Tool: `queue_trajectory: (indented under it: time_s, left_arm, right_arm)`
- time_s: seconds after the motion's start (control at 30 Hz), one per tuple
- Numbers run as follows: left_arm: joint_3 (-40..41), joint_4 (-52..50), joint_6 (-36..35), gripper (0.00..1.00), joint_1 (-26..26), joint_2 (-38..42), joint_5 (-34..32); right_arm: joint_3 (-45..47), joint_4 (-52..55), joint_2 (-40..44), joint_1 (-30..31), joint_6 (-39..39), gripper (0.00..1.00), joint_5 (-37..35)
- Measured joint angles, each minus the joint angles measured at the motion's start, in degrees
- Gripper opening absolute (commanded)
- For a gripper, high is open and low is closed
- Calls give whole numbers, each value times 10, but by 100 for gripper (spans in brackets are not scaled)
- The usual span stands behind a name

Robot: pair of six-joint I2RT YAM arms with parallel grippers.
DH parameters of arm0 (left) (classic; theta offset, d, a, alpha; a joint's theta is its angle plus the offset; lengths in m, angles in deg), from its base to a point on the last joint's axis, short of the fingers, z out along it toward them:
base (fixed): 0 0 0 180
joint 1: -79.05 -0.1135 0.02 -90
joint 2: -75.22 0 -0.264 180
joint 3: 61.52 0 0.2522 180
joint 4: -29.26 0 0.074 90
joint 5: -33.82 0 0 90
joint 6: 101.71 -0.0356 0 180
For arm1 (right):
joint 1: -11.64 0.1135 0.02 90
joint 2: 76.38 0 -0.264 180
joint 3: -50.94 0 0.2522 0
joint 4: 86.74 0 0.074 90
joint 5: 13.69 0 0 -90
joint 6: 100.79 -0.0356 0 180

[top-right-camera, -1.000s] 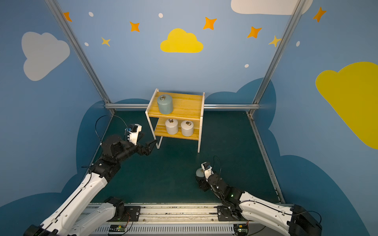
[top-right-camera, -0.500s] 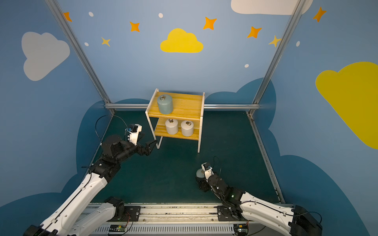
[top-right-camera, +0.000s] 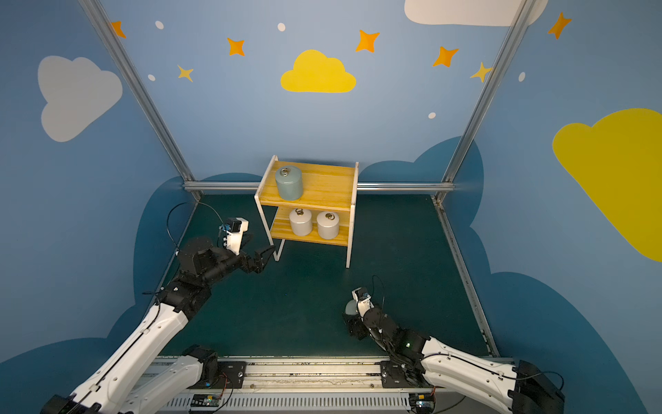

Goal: Remove the tea canisters from the shelf
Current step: Place the tea canister at the center of the board, then pick up the tea canister from the shelf.

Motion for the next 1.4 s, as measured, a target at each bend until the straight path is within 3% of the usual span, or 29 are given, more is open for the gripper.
queue_trajectory:
  time_s: [1.03, 1.4]
  left_arm:
    - [6, -6, -6, 100, 1, 7, -3]
    - [-28, -45, -7, 100, 1, -10, -6]
  right_arm:
    - [-102, 23, -28, -4, 55, 89, 20]
    - [-171, 54, -52, -60, 80, 89, 52]
